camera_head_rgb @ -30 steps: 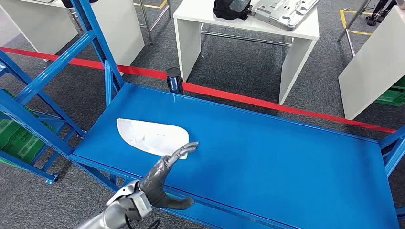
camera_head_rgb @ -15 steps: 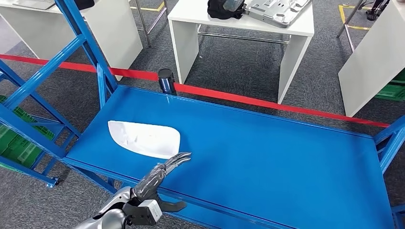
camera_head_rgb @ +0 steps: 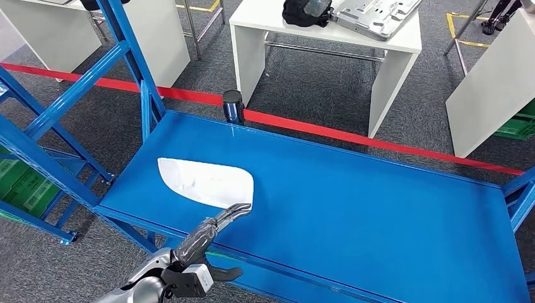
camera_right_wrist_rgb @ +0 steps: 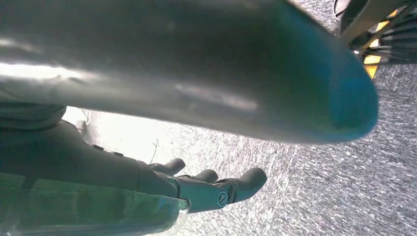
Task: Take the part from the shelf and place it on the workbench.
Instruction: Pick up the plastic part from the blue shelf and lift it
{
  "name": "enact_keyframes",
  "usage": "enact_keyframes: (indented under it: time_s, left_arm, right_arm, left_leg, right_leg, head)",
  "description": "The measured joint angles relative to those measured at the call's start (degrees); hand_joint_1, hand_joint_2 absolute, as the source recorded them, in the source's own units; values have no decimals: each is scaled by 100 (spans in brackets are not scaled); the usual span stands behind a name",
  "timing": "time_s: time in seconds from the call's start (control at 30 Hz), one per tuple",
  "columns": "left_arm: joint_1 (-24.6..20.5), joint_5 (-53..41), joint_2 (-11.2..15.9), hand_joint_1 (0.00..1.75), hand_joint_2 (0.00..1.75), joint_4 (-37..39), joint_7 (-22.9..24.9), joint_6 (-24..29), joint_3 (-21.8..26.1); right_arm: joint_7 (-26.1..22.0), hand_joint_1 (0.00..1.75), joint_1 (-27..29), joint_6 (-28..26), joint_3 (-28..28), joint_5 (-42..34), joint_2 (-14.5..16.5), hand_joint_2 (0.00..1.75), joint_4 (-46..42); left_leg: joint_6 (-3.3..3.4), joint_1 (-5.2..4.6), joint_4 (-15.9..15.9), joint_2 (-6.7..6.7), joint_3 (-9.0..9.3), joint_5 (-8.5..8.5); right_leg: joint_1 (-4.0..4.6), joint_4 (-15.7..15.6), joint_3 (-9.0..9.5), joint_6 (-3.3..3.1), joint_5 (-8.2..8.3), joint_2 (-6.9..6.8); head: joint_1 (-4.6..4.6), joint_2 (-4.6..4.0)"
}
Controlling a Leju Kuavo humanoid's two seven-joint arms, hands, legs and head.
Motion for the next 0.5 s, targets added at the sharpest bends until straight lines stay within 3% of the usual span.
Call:
enact_keyframes:
  time_s: [0.03, 0.1, 0.23, 0.3, 0.37, 0.4, 0.43, 0.47, 0.5]
  left_arm:
    - [-1, -37, 0, 0, 175, 8, 26, 11, -6]
    - [-9, -231, 7, 0, 175, 26, 135, 72, -15]
    - [-149, -1214, 106, 0, 175, 174, 481, 376, -76]
    - [-248, -1960, 209, 0, 175, 309, 733, 702, -109]
    - [-299, -2798, 310, 0, 175, 456, 1041, 1145, -129]
    - [-302, -3206, 338, 0, 175, 518, 1171, 1387, -132]
    - [-285, -3574, 349, 0, 175, 558, 1256, 1661, -120]
    - [-253, -3948, 338, 0, 175, 575, 1273, 1973, -66]
    - [-215, -4299, 310, 0, 175, 571, 1247, 2276, 23]
  right_arm:
    - [2, 0, -6, 0, 2, 1, -4, 0, 0]
    - [10, 0, -20, 0, 15, 0, -15, 0, 0]
    - [33, 0, -41, -22, 82, -36, 3, 0, -5]
    - [60, 0, -55, -140, 101, -97, 54, 0, -9]
    - [82, 0, -59, -347, 102, -186, 150, 0, -7]
    - [85, 0, -58, -430, 102, -233, 206, 0, -5]
    - [86, 0, -56, -489, 101, -285, 251, 0, -3]
    - [90, 0, -51, -507, 101, -340, 287, 0, -4]
    - [94, 0, -40, -501, 100, -401, 310, 0, -10]
  left_leg:
    - [-21, -12, 41, -3, -16, -22]
    - [-71, -39, 145, -7, -66, -79]
    - [-168, -30, 281, -4, -144, -170]
    - [-255, 7, 715, -2, -339, -439]
    - [-332, 53, 1484, 1, -692, -796]
    - [-351, 71, 1770, 2, -830, -887]
    - [-358, 81, 1872, 3, -883, -876]
    - [-351, 85, 1727, 4, -815, -757]
    - [-328, 85, 1385, 3, -645, -566]
  right_leg:
    - [2, -437, 205, 22, 155, -5]
    - [9, -972, 462, -26, 335, -10]
    - [-2, -1040, 489, -180, 384, -6]
    - [-31, -1048, 494, -224, 399, -1]
    - [-24, -1046, 487, -242, 401, 3]
    - [-20, -1045, 484, -242, 401, 5]
    - [-16, -1044, 484, -242, 401, 7]
    - [-13, -1044, 489, -241, 401, 9]
    - [-9, -1044, 499, -240, 400, 12]
  head:
    - [4, 0]
    - [-2, 0]
    - [-8, 0]
    - [-26, 0]
    - [-41, 0]
    - [-40, 0]
    - [-42, 0]
    - [-42, 0]
    - [-43, 0]
